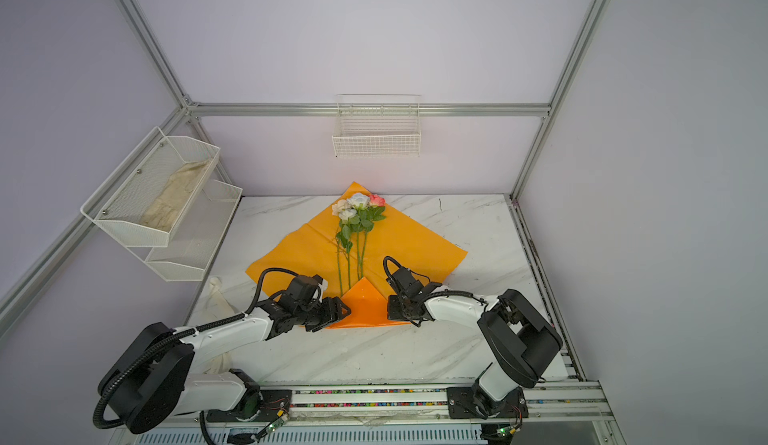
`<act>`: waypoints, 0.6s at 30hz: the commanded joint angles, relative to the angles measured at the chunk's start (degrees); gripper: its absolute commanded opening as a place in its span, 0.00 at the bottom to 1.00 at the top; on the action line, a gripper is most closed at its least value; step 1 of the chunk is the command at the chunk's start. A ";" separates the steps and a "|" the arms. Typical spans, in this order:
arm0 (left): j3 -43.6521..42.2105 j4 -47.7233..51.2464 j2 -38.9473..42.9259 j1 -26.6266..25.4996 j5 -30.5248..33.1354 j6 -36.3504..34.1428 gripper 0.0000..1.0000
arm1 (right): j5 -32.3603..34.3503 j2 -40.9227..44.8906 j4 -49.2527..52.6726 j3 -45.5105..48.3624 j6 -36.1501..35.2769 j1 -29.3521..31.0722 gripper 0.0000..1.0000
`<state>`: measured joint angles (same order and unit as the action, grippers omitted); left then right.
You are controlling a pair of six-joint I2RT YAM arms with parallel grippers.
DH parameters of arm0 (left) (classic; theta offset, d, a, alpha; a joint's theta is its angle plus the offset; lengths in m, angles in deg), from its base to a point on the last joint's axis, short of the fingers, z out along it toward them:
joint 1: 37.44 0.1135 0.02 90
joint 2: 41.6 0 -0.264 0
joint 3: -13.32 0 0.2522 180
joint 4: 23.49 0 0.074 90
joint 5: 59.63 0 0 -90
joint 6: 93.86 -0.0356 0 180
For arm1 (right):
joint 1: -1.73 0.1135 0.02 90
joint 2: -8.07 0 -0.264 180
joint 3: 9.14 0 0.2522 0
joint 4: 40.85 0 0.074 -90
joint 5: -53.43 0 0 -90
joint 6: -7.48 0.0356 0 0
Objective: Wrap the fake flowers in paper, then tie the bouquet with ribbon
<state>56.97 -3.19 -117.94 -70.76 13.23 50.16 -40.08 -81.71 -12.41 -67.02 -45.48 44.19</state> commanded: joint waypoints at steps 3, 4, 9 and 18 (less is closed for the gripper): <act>-0.54 -2.24 -2.24 -2.13 0.00 3.03 0.73 | 7.11 -0.74 7.63 1.70 1.21 -2.58 0.01; -0.62 -2.69 -2.24 -2.48 0.21 3.37 0.73 | 6.81 -0.71 7.90 1.16 1.00 -3.02 0.01; -0.01 -2.07 -2.02 -3.33 2.16 3.59 0.73 | 3.01 4.74 6.50 -3.61 -3.64 -3.03 0.07; 0.63 1.32 1.98 -2.90 7.50 3.07 0.74 | -12.04 12.10 -9.65 -2.93 4.54 -0.62 0.15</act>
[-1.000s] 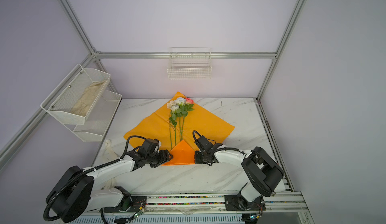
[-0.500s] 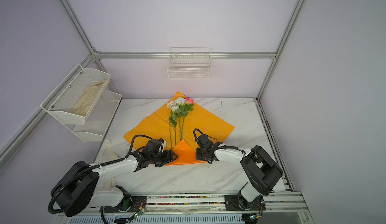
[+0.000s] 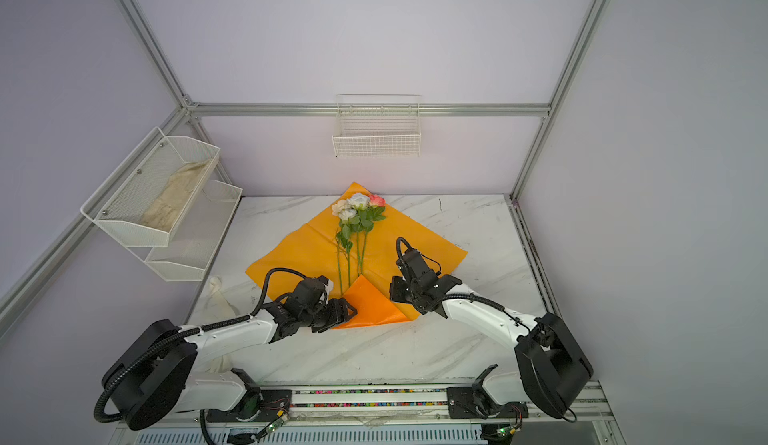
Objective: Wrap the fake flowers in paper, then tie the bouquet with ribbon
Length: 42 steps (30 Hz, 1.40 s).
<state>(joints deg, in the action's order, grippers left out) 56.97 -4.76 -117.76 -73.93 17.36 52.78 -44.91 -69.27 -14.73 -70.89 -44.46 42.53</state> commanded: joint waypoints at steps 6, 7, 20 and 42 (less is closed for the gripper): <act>0.35 5.98 4.19 3.34 5.19 1.42 0.60 | -15.56 -12.70 -14.46 -3.37 5.43 8.55 0.01; 0.53 7.02 4.49 4.06 5.09 1.21 0.58 | -15.29 -14.53 -14.61 -4.39 5.86 9.57 0.00; -1.50 8.20 6.47 6.11 4.32 0.05 0.50 | -12.60 -28.88 -12.92 -11.98 5.60 13.52 0.00; -6.18 21.90 30.55 11.27 15.12 2.34 0.74 | -7.16 -36.18 -5.42 -13.19 1.09 13.50 0.00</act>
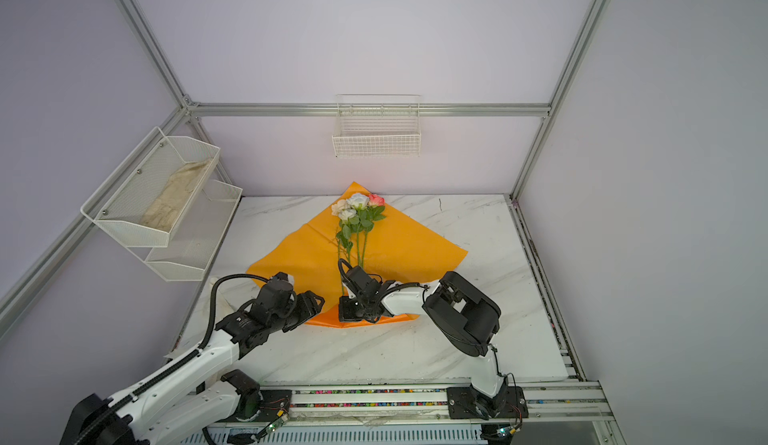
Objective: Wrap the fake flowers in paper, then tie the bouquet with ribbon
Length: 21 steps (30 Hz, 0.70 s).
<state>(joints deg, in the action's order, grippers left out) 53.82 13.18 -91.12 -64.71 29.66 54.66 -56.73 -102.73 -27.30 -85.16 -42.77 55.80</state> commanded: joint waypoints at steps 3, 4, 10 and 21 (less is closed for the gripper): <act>-4.14 7.97 9.35 5.74 2.37 -0.15 0.83 | 5.56 -2.08 7.25 1.68 -0.49 0.23 0.00; -4.65 8.36 10.65 7.09 1.49 -0.16 0.85 | 5.66 -1.96 7.24 1.79 -0.43 0.17 0.00; -7.28 6.58 10.17 14.02 -4.86 0.45 0.94 | 5.48 -2.52 7.35 1.54 -0.57 0.21 0.00; -9.23 -6.98 -2.45 22.98 -13.76 0.13 0.95 | 5.93 -2.14 7.33 1.62 -0.78 0.18 0.00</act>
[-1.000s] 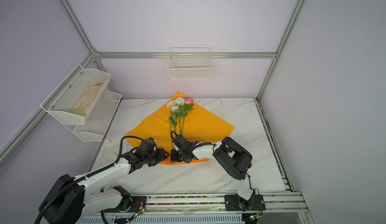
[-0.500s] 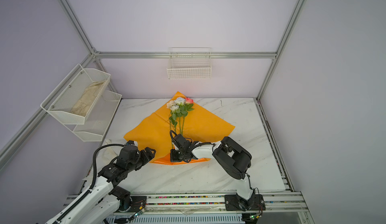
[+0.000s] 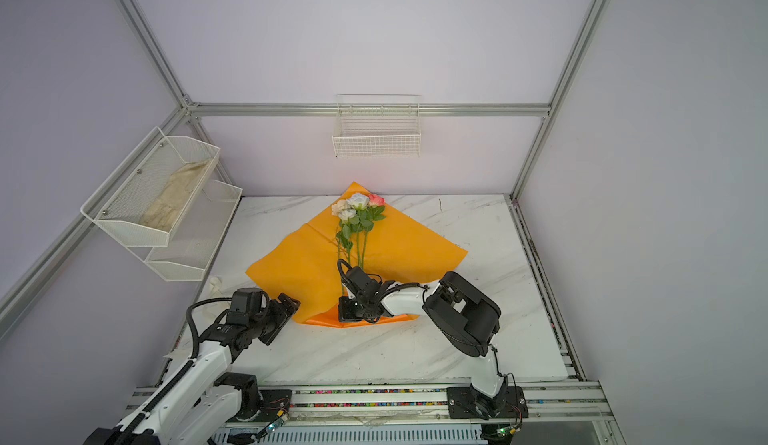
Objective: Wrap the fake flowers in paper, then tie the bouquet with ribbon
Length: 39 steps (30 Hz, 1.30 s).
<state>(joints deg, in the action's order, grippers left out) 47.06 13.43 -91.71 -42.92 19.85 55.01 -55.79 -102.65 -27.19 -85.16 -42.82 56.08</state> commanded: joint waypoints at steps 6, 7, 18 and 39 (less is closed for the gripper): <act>-5.65 -20.71 -8.08 5.12 -8.95 3.34 0.92 | 4.85 -2.69 7.14 1.36 -0.79 -0.11 0.00; -5.75 -22.31 -9.13 5.29 -9.07 3.65 0.92 | 4.89 -2.69 7.05 1.35 -0.77 -0.04 0.00; -2.60 -41.14 -21.41 6.55 -21.15 5.61 0.87 | 5.34 -2.83 7.12 1.09 -0.46 -0.08 0.00; 10.59 -24.37 -19.01 4.19 -14.96 -11.71 0.17 | 1.32 2.64 3.99 2.09 3.24 -0.98 0.02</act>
<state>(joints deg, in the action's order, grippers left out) 52.31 -15.56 -111.69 -37.61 2.76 48.81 -55.53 -101.81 -27.30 -84.48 -40.94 55.73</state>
